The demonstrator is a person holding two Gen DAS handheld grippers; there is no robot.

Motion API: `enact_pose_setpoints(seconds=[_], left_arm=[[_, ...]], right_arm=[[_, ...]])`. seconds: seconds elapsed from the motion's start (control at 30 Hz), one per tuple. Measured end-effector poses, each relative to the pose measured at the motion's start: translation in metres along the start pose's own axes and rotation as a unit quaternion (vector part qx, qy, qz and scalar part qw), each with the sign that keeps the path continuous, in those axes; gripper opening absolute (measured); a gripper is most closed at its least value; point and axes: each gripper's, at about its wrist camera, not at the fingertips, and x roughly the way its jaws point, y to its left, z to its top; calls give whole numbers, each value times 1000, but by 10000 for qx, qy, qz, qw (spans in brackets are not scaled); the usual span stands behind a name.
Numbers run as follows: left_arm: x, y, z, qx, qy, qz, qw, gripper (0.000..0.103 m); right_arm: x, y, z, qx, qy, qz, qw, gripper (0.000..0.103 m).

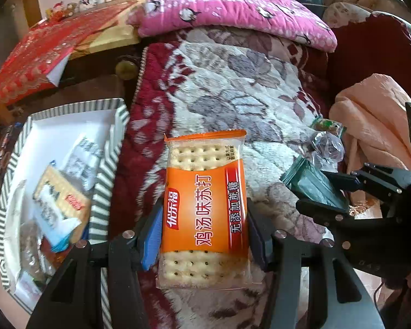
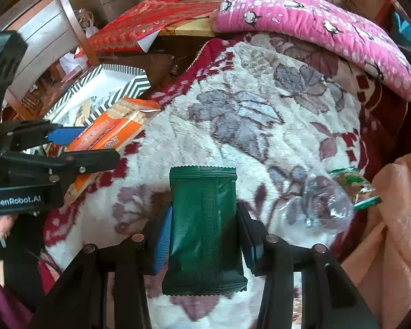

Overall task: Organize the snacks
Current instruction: 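Carry the cracker packet and dark green packet over the striped tray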

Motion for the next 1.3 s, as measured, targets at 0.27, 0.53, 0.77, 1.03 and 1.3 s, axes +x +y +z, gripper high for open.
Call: enact_pose_setpoints(seconds=[0.27,0.53,0.77,1.03,1.3], left_arm=[[-20,20,-7,-161,-167,154,9996,53],[-34,39,-13,-333,-288,270,9987,53],[-48,65,-19,-535,-385,440,9969,53],[-61,104,-28,-875,-440,675,9929,53],[-70,138,-40,-1210,-453,835,9881,53]], right_arm=[[-1,19,12,112,-55,100,9999,48],[0,40,24,-38,-66,132,9999,48],[5,63,39,-262,-39,214,9994,48],[17,98,61,-629,-2,350,9974,48],[29,134,82,-1004,49,469,9938,48]])
